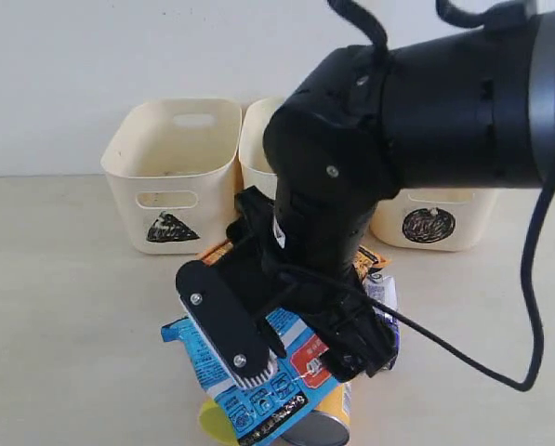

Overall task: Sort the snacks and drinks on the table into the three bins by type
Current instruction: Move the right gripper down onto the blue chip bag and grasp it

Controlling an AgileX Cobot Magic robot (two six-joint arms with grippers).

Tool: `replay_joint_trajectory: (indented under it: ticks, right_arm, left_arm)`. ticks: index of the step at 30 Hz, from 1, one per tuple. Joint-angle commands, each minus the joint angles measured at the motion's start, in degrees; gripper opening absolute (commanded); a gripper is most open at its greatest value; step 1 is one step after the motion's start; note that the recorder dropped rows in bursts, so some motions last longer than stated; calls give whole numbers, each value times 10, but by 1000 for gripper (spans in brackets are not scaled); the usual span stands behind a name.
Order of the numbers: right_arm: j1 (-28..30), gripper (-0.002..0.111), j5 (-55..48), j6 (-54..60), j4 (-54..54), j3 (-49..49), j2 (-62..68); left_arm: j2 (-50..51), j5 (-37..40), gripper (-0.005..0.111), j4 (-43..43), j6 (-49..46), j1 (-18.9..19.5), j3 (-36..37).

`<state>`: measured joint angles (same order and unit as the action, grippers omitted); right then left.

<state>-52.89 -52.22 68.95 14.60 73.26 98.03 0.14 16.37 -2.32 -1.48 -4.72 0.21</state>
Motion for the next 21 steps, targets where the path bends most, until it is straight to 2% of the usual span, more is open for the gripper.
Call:
replay_joint_trajectory:
  ticks: [1, 8, 10, 12, 13, 15, 17, 19, 21]
  right_arm:
    - [-15, 97, 22, 7, 30, -8, 20]
    - [-19, 97, 30, -1, 70, -8, 55]
    - [-19, 94, 29, -1, 70, -8, 61]
    - [-19, 82, 30, 2, 70, -8, 61]
    - [-19, 70, 30, 2, 74, -8, 61]
    - [-19, 42, 19, 2, 86, -8, 58]
    - [-19, 0, 2, 2, 102, -8, 54]
    - [-19, 2, 2, -4, 112, -8, 52]
    - [-19, -1, 1, -5, 114, -8, 45]
  left_arm:
    - [-1, -4, 4, 0, 5, 1, -2]
    - [-1, -4, 4, 0, 5, 1, -2]
    - [-1, -4, 4, 0, 5, 1, -2]
    - [-1, -4, 4, 0, 5, 1, -2]
    - [-1, -4, 4, 0, 5, 1, -2]
    - [-1, -4, 4, 0, 5, 1, -2]
    - [-1, -4, 4, 0, 5, 1, -2]
    - [-1, -5, 4, 0, 5, 1, -2]
    - [-1, -5, 4, 0, 5, 1, -2]
